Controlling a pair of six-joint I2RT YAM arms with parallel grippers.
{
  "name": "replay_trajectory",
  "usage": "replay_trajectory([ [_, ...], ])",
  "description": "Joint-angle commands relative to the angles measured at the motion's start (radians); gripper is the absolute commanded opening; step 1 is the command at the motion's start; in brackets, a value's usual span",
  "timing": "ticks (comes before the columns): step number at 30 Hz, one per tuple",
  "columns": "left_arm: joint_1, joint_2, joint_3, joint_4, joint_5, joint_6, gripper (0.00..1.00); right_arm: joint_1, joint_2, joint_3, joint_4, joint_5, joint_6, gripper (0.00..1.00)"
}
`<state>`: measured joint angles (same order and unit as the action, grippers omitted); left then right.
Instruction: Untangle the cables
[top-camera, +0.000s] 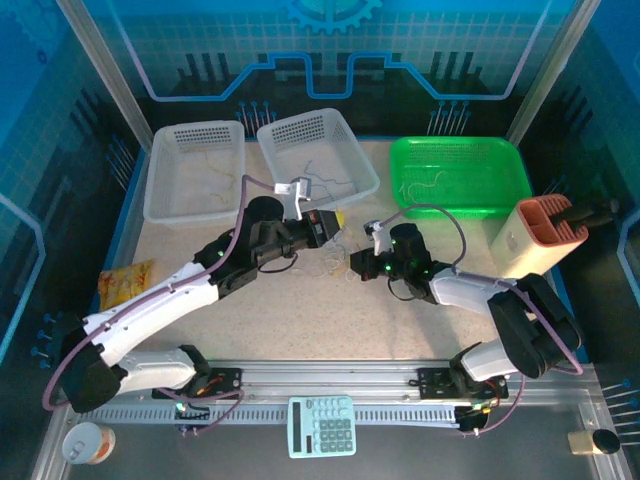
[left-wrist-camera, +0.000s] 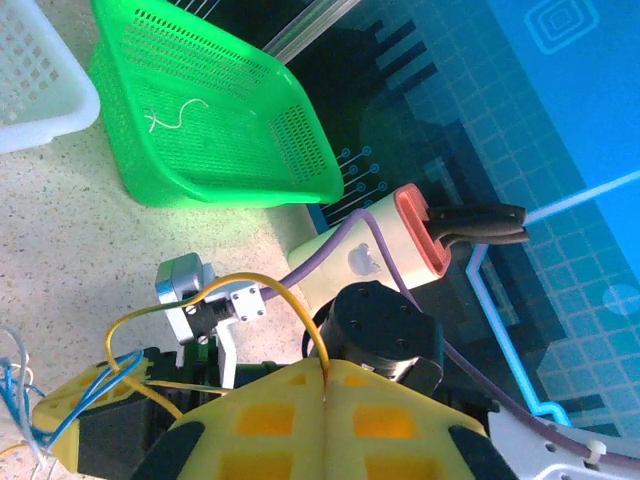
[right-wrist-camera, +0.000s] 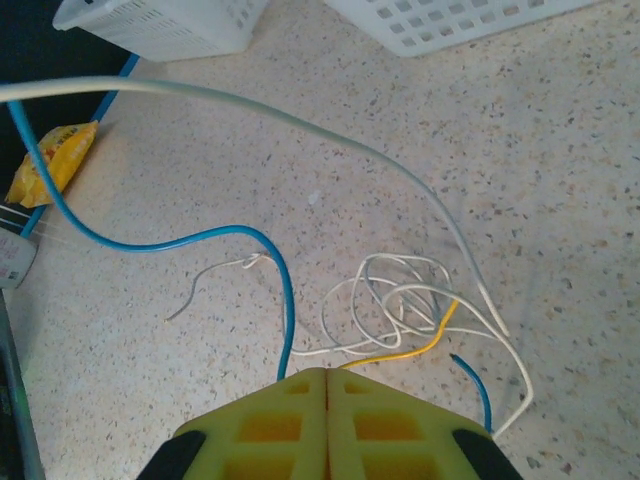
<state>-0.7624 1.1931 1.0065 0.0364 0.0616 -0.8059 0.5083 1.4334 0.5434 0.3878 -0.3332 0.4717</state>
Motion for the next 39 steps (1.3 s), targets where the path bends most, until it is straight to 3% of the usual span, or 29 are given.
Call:
replay_trajectory([
  [1,-0.003,-0.083,0.091,0.101,0.011,0.03,0.0,0.011,0.046,-0.038,-0.05,0.031,0.023,0.11],
  [3,-0.004,-0.09,0.102,0.096,0.009,0.037,0.0,0.014,0.056,-0.041,-0.055,0.038,0.025,0.29],
  [4,-0.003,-0.092,0.106,0.091,0.009,0.04,0.0,0.014,0.059,-0.044,-0.055,0.041,0.027,0.34],
  [14,-0.004,-0.1,0.093,0.087,0.003,0.035,0.0,0.018,0.03,-0.043,-0.087,0.051,0.03,0.38],
  [30,-0.003,-0.104,0.032,0.12,-0.039,0.093,0.0,0.02,-0.266,0.063,-0.367,0.065,-0.031,0.73],
  [39,-0.002,-0.098,0.071,0.14,-0.022,0.088,0.0,0.02,-0.357,0.122,-0.434,0.094,-0.045,0.73],
])
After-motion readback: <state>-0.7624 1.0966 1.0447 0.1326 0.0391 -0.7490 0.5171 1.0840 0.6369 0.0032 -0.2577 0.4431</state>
